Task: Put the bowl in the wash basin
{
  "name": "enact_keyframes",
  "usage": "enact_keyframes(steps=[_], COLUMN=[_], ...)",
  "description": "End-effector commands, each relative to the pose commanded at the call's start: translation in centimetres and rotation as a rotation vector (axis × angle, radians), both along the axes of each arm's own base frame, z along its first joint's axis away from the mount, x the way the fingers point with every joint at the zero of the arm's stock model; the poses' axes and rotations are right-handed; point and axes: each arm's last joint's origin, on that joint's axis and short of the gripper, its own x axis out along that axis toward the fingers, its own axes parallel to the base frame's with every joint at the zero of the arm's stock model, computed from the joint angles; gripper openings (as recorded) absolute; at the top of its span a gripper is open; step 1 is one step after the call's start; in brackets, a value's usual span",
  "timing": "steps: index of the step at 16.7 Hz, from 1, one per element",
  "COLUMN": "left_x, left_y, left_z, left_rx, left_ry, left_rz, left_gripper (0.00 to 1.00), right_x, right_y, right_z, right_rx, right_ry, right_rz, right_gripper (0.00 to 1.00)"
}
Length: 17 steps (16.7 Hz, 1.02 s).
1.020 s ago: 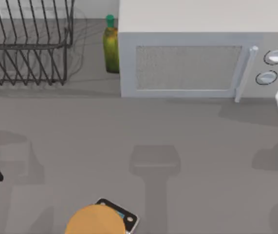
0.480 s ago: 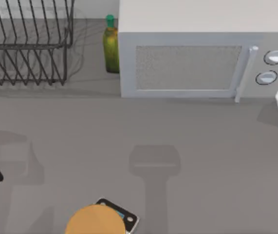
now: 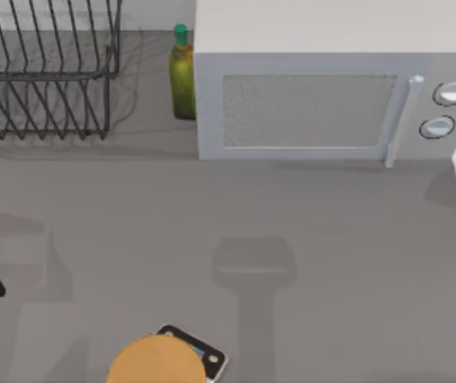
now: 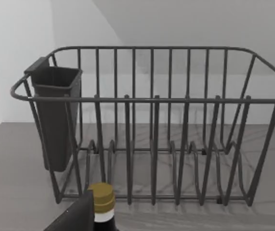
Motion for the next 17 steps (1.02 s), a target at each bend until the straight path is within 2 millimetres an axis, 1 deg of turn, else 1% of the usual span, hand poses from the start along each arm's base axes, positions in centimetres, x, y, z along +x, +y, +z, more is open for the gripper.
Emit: enact_keyframes(steps=[11,12,17], left_x=[0.0,0.0,0.0], left_y=[0.0,0.0,0.0], left_z=[0.0,0.0,0.0], left_rx=[0.0,0.0,0.0], left_ry=[0.0,0.0,0.0], left_rz=[0.0,0.0,0.0], left_gripper=[1.0,1.0,1.0], right_x=[0.0,0.0,0.0], right_y=[0.0,0.0,0.0], right_z=[0.0,0.0,0.0], right_rx=[0.0,0.0,0.0], right_ry=[0.0,0.0,0.0], right_rz=[0.0,0.0,0.0], right_gripper=[0.98,1.0,1.0])
